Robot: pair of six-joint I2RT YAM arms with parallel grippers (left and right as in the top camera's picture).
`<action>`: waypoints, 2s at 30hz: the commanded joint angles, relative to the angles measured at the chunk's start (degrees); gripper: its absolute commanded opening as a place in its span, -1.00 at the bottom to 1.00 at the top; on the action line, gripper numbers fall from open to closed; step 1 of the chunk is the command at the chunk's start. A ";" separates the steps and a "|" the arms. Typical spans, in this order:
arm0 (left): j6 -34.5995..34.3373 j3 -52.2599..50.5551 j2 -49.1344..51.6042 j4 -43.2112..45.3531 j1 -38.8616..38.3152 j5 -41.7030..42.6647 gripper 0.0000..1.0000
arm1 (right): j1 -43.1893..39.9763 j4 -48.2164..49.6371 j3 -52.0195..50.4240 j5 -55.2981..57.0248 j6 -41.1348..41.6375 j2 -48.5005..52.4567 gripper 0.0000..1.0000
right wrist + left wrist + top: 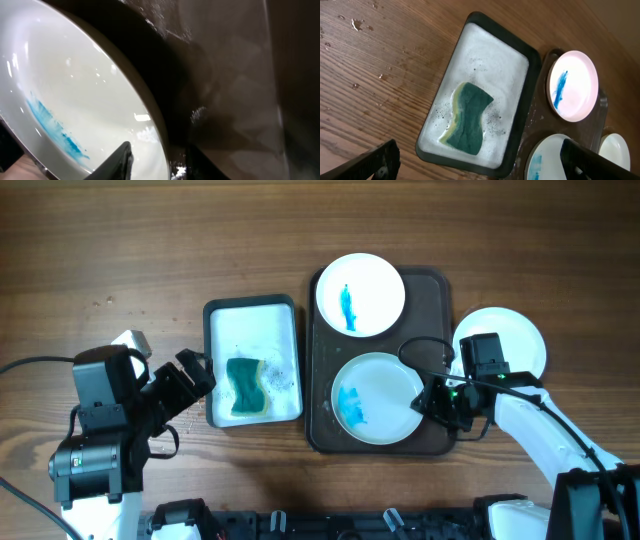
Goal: Clean dirty plates on tray and stack at the side
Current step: 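Grip the rim of the next blue-stained plate with the right gripper, then grasp the sponge from the soapy tray with the left gripper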
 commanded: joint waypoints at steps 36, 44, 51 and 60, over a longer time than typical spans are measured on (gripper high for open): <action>2.05 9.25 51.91 1.03 -17.29 -7.08 -0.39 | 16.70 -9.62 12.94 20.63 -8.00 -11.76 -0.44; 6.91 12.57 51.80 4.00 -17.55 -8.37 0.67 | 16.70 -9.64 12.94 20.63 -5.44 -11.72 -0.43; 6.29 2.43 54.25 18.58 -17.64 -9.64 -0.40 | 16.70 -10.25 12.94 20.44 -3.91 -11.67 -0.43; 6.49 12.13 51.12 6.99 -17.46 -9.81 0.01 | 13.42 -9.64 17.25 27.08 -4.04 -12.00 -0.45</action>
